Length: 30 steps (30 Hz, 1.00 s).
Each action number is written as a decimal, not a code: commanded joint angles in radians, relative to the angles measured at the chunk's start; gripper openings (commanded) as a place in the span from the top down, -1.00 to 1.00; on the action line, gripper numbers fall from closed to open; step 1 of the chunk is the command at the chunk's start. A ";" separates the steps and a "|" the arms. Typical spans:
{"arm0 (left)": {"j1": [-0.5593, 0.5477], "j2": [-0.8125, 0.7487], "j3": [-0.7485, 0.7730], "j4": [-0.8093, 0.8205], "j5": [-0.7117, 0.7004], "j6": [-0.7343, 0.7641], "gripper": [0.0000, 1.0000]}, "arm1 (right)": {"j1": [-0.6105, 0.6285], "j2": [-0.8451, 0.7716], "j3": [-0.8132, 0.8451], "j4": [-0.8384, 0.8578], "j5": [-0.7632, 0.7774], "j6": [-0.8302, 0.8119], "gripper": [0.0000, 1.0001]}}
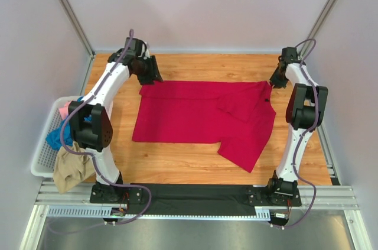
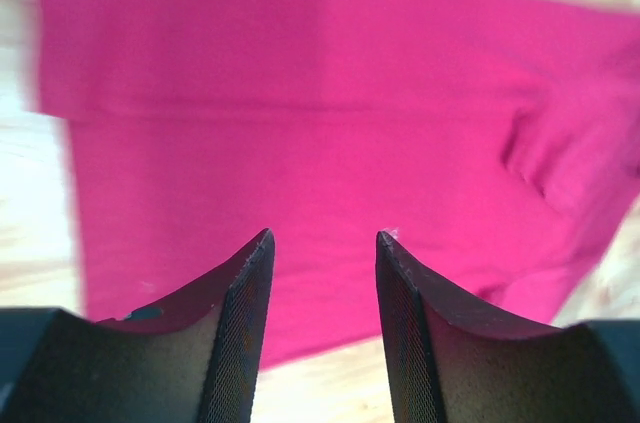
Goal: Fold and stack the t-shirts
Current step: Fold the tshirt
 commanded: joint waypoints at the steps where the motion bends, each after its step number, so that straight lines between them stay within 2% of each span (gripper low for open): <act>1: 0.089 0.032 0.093 -0.067 -0.011 0.028 -0.05 | -0.006 0.009 0.133 -0.102 0.054 -0.018 0.62; 4: 0.140 0.040 0.101 -0.070 -0.034 0.048 -0.07 | -0.003 -0.053 0.112 -0.145 0.058 0.076 0.38; 9: 0.177 0.060 0.074 -0.064 -0.036 0.059 -0.04 | 0.028 -0.221 -0.056 -0.181 0.066 0.230 0.31; 14: 0.180 0.109 0.069 -0.064 -0.023 0.071 -0.03 | 0.057 -0.368 -0.317 -0.126 -0.006 0.288 0.33; 21: 0.187 0.107 0.044 -0.041 -0.030 0.069 -0.04 | 0.138 -0.477 -0.544 -0.063 -0.023 0.324 0.35; 24: 0.210 0.116 0.006 0.013 0.055 0.039 -0.02 | 0.155 -0.485 -0.599 -0.035 -0.056 0.376 0.38; 30: 0.215 0.143 0.021 -0.012 -0.036 0.045 -0.01 | 0.241 -0.508 -0.655 0.000 -0.073 0.438 0.40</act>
